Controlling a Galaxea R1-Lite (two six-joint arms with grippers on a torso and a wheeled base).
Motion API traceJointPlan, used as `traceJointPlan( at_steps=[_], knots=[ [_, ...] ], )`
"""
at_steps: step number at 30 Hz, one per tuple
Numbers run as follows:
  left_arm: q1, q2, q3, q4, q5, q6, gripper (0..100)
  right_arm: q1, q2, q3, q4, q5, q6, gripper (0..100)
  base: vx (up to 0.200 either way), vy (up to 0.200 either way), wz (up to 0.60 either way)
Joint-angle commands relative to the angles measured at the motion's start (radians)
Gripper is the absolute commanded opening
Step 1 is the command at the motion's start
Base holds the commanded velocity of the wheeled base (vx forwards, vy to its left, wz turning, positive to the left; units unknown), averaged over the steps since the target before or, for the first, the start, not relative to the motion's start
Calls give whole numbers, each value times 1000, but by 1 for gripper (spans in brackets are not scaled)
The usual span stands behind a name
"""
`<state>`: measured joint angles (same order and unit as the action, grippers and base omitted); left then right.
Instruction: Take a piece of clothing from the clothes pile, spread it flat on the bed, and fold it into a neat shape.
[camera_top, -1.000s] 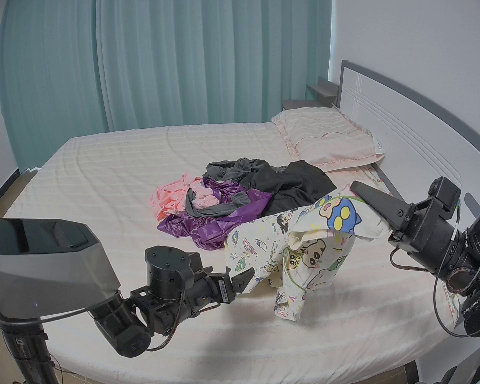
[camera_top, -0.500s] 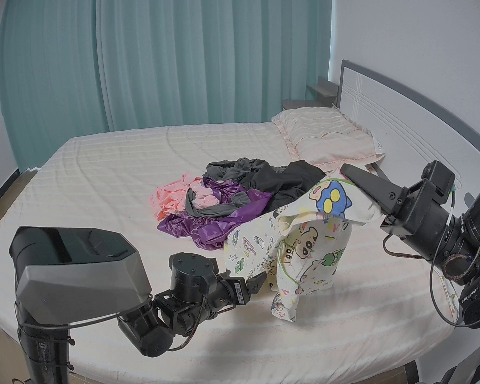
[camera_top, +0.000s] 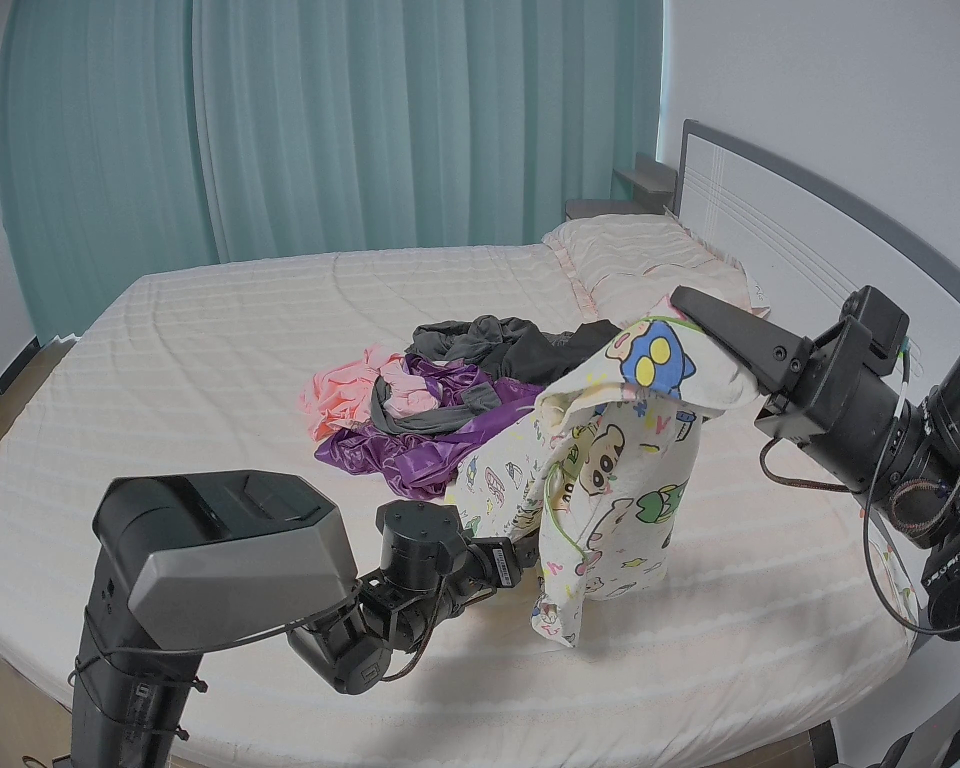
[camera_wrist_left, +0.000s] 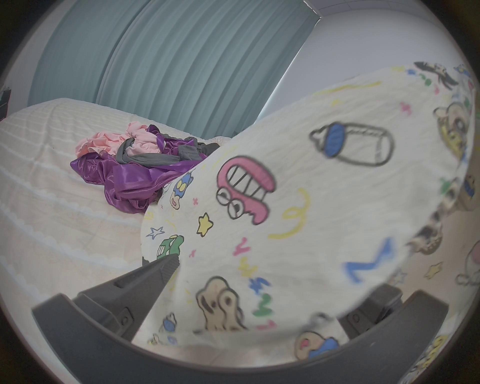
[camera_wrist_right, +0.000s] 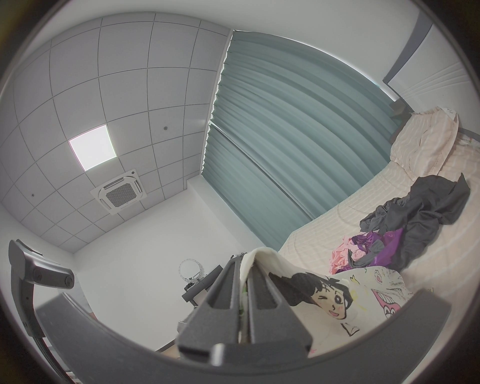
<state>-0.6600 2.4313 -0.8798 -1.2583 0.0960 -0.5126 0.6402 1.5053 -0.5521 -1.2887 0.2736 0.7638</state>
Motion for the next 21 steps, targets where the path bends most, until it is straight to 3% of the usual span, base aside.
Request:
traceJointPlan(
  at_steps=[1,7,8,19,21],
  knots=[
    [23,77,-68,0,-1,2,100,4,-7,-23,5,-1,0,0,0,0,0],
    [45,132,-114,2,1,2,100,3,-5,-19,3,-1,2,0,0,0,0],
    [46,132,-107,2,1,-1,0,1,-4,-15,5,-1,2,0,0,0,0],
    [45,25,101,-58,4,-3,0,-83,3,47,3,2,2,0,0,0,0],
    [46,-54,180,-108,30,-20,0,-140,10,93,3,2,14,0,0,0,0]
  ],
)
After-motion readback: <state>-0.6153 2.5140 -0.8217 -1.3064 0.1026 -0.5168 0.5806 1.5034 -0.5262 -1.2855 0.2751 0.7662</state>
